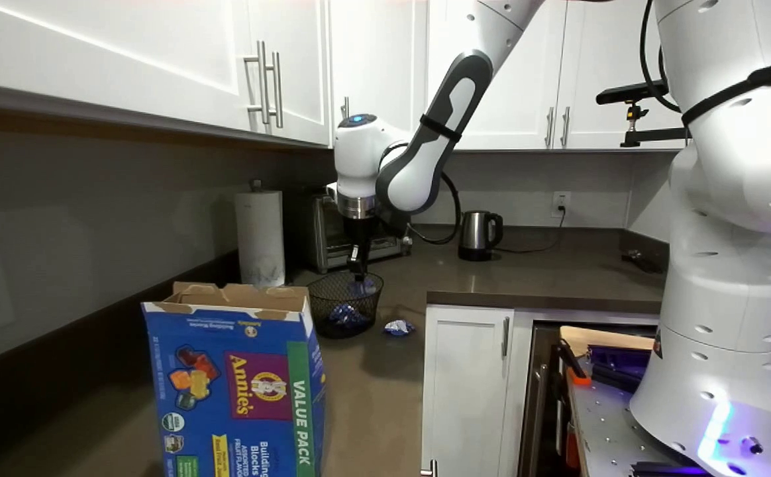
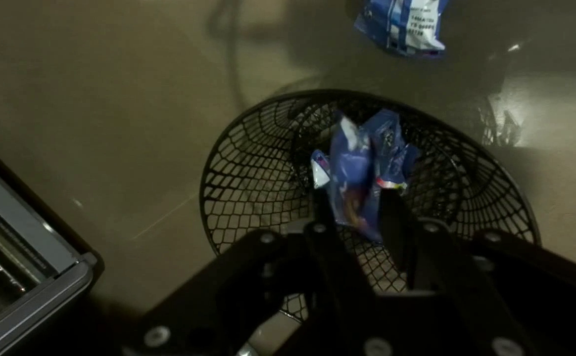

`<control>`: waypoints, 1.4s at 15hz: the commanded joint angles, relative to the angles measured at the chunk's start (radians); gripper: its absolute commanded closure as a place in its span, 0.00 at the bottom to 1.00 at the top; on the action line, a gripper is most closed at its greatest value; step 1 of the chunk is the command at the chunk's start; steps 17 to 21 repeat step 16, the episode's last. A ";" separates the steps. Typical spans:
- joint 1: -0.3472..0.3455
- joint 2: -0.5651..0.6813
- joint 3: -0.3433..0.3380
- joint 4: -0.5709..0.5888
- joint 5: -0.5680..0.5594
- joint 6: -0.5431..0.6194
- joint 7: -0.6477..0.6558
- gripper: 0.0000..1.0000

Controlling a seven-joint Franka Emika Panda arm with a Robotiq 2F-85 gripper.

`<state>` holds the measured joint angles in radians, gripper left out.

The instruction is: Pick up the small blue packet from the countertop and put it in the black wire basket.

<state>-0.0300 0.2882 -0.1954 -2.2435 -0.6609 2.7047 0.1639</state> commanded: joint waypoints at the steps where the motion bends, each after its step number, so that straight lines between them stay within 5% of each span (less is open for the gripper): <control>1: 0.022 0.005 0.000 0.015 -0.001 -0.028 0.010 0.38; 8: 0.014 -0.160 0.101 -0.074 0.213 -0.191 -0.140 0.00; 16: 0.027 -0.348 0.179 -0.124 0.504 -0.465 -0.324 0.00; 21: 0.027 -0.348 0.179 -0.124 0.504 -0.465 -0.324 0.00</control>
